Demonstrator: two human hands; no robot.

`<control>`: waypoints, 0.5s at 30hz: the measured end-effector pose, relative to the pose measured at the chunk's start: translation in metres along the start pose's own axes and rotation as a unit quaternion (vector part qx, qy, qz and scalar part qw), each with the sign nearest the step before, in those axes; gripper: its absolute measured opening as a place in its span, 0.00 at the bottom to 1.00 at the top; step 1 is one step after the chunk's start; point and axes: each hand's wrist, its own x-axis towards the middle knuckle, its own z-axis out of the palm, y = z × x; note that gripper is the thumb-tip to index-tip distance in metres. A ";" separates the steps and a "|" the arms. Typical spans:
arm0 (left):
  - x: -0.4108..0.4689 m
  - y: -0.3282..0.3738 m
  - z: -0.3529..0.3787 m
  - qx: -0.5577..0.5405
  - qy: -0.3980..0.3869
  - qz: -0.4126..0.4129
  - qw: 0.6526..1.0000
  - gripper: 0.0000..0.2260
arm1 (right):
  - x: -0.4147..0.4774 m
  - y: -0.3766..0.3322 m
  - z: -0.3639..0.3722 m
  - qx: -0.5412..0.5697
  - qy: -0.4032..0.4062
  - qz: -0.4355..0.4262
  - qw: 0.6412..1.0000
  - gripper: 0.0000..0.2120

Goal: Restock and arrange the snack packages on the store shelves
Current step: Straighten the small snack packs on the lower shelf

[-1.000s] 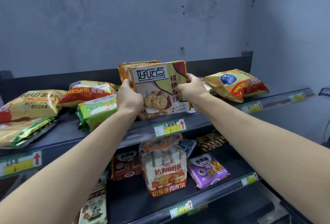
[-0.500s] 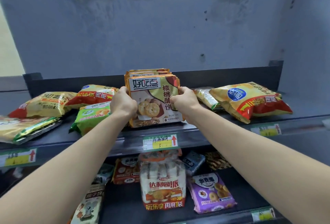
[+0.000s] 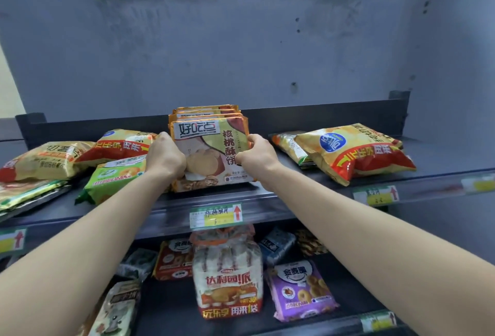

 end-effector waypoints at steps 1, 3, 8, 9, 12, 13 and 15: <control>0.000 0.000 0.000 0.004 -0.001 0.003 1.000 0.15 | -0.003 0.000 -0.002 -0.009 -0.001 -0.006 1.000 0.14; -0.001 -0.001 0.000 0.015 -0.003 0.012 1.000 0.17 | -0.010 -0.001 -0.005 -0.035 -0.002 -0.024 0.999 0.16; -0.014 0.007 0.002 0.081 0.019 0.039 0.996 0.24 | -0.029 -0.001 -0.024 -0.089 0.002 -0.065 0.994 0.22; -0.018 0.011 0.003 0.096 0.032 0.058 0.993 0.24 | -0.032 0.000 -0.029 -0.099 0.002 -0.067 0.993 0.23; -0.035 0.028 0.007 0.082 0.034 0.119 0.989 0.24 | -0.044 0.004 -0.042 -0.108 0.001 -0.072 0.991 0.21; -0.042 0.035 0.010 0.065 0.023 0.141 0.988 0.23 | -0.048 0.006 -0.046 -0.106 -0.001 -0.075 0.992 0.20; -0.058 0.048 0.014 0.024 -0.005 0.186 0.982 0.20 | -0.056 0.010 -0.056 -0.103 -0.008 -0.077 0.992 0.16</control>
